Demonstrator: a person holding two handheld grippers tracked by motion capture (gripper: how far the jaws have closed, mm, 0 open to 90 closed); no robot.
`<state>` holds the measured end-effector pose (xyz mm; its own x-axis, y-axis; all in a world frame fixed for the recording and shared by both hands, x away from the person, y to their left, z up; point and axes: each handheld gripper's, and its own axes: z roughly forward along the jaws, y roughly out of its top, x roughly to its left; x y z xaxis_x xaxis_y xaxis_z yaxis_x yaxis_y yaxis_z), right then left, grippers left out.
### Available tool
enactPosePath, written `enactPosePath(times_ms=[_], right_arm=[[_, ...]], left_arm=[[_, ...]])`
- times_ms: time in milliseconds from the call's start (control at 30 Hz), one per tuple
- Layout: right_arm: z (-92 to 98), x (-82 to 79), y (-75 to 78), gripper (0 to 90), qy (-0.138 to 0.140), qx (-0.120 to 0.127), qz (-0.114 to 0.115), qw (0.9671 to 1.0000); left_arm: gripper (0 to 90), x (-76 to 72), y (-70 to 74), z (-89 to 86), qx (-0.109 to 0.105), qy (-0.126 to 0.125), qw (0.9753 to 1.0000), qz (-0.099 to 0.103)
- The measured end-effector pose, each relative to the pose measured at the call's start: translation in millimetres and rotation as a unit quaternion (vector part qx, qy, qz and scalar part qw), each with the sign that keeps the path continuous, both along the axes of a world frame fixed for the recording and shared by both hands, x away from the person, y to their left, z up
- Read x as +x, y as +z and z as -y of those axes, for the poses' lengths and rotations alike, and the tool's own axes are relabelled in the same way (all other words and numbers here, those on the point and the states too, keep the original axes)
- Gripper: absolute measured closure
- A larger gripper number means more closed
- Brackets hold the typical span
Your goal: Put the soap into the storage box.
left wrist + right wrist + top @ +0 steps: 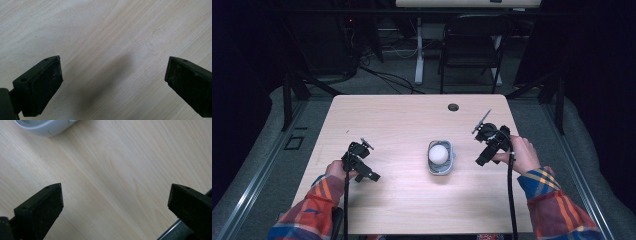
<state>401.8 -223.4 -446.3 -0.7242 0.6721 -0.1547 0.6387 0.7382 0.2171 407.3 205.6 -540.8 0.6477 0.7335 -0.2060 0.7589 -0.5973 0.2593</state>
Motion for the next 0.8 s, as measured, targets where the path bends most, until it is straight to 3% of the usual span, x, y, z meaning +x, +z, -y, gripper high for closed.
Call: enactPosePath(times_ms=[167,200,400,467,667,767,800], right_arm=[[19.5,-9.9,-6.4,0.0,-0.026,0.007,0.007,0.9996],[23.7,-10.5,-6.0,0.0,-0.024,-0.003,-0.002,0.9997],[44.1,-18.8,-15.0,0.0,-0.042,-0.004,-0.009,0.9991],[49.3,-22.5,-19.7,0.3,-0.055,0.009,0.003,0.9984],[62.7,-28.6,-32.6,0.4,-0.063,-0.001,-0.015,0.9979],[67.0,-33.4,-41.3,1.8,-0.076,0.011,-0.009,0.997],[68.8,-33.5,-40.0,2.4,-0.064,-0.002,-0.012,0.9979]], left_arm=[[1.2,0.0,-0.1,0.0,0.001,0.0,1.0,0.0],[1.2,0.0,-0.1,0.1,0.001,0.0,1.0,0.0],[1.3,-0.1,-0.1,0.2,0.001,-0.001,1.0,0.0],[1.3,-0.1,-0.2,0.3,0.001,-0.001,1.0,0.0],[1.3,-0.1,-0.6,0.8,0.002,-0.001,1.0,-0.002],[1.3,0.1,-0.9,0.9,0.003,-0.002,1.0,-0.003],[1.3,0.2,-0.9,0.8,0.002,-0.002,1.0,-0.003]])
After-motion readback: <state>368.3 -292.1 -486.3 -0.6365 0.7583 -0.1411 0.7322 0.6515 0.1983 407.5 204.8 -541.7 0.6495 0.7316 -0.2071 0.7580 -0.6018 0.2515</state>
